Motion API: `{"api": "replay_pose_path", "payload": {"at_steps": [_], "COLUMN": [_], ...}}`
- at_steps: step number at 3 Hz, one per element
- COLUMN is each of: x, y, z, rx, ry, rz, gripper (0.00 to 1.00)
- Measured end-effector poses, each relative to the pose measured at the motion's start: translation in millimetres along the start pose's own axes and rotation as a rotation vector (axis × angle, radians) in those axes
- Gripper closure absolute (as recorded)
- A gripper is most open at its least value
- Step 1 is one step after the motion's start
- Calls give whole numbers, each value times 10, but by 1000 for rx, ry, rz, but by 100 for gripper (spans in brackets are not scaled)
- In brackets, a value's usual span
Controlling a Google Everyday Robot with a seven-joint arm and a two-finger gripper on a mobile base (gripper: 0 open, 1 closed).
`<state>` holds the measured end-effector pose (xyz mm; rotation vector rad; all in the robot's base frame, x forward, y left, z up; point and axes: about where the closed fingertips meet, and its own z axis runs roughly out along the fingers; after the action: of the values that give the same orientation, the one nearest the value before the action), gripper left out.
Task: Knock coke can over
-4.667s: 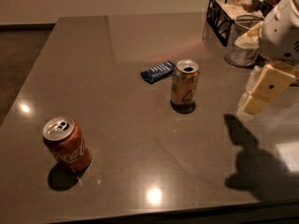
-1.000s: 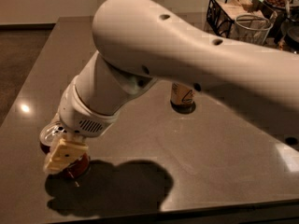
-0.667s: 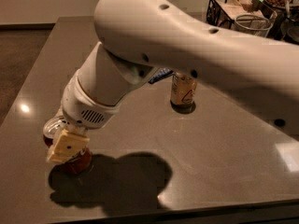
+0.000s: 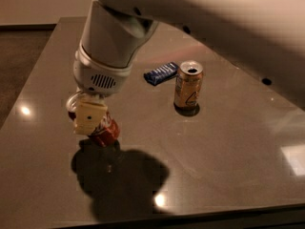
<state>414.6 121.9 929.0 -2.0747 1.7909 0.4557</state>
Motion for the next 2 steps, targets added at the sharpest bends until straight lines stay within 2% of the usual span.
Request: {"api": "replay_pose_path", "payload": {"at_steps": [1, 2], "x": [140, 255], "y": [-89, -175], "z": [-141, -152], "rx": [64, 78], "ry": [157, 276], "rz": [-61, -110], "gripper": [100, 100]}}
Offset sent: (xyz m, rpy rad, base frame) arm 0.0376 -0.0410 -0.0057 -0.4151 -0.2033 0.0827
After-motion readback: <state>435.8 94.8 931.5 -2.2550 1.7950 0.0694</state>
